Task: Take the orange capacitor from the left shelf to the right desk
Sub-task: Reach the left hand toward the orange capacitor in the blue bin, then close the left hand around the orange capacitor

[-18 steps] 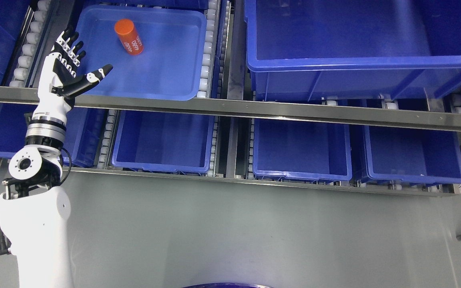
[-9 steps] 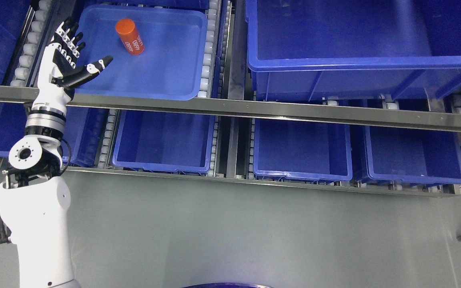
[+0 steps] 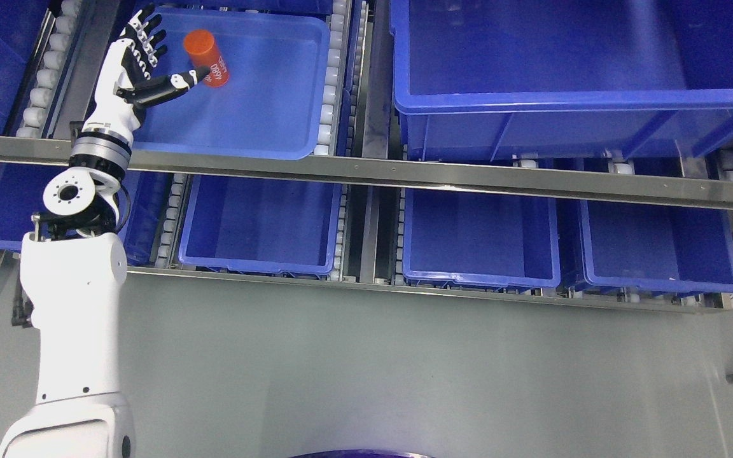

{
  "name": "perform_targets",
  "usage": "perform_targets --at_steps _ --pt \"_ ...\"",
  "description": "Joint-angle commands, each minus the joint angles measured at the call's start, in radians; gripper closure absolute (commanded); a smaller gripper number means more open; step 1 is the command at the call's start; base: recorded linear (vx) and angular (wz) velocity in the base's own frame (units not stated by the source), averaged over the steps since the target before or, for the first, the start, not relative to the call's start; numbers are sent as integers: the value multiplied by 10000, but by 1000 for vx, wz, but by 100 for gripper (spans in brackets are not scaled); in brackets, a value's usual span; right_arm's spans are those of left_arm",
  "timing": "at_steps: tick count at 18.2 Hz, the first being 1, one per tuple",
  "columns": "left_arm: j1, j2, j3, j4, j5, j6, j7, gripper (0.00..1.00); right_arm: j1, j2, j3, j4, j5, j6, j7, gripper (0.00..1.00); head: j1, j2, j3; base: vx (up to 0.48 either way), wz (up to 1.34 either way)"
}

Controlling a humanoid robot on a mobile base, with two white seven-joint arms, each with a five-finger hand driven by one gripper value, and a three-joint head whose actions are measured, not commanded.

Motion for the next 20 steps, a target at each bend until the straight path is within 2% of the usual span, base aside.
perform_targets --at_steps 1,9,16,20 --pt "-964 173 -1046 3201 -654 -599 23 6 138 -174 -107 -338 0 -4 0 0 0 0 0 0 0" --pt "-1042 296 -1000 3357 -701 -661 23 22 138 -174 -107 -338 0 -4 0 0 0 0 0 0 0" --pt "-1057 204 -756 3449 -685 -1596 39 60 138 -174 -107 -338 0 -4 0 0 0 0 0 0 0" --pt "-1042 143 -494 3449 -670 -2042 -7 84 138 -174 -107 -338 0 -4 0 0 0 0 0 0 0"
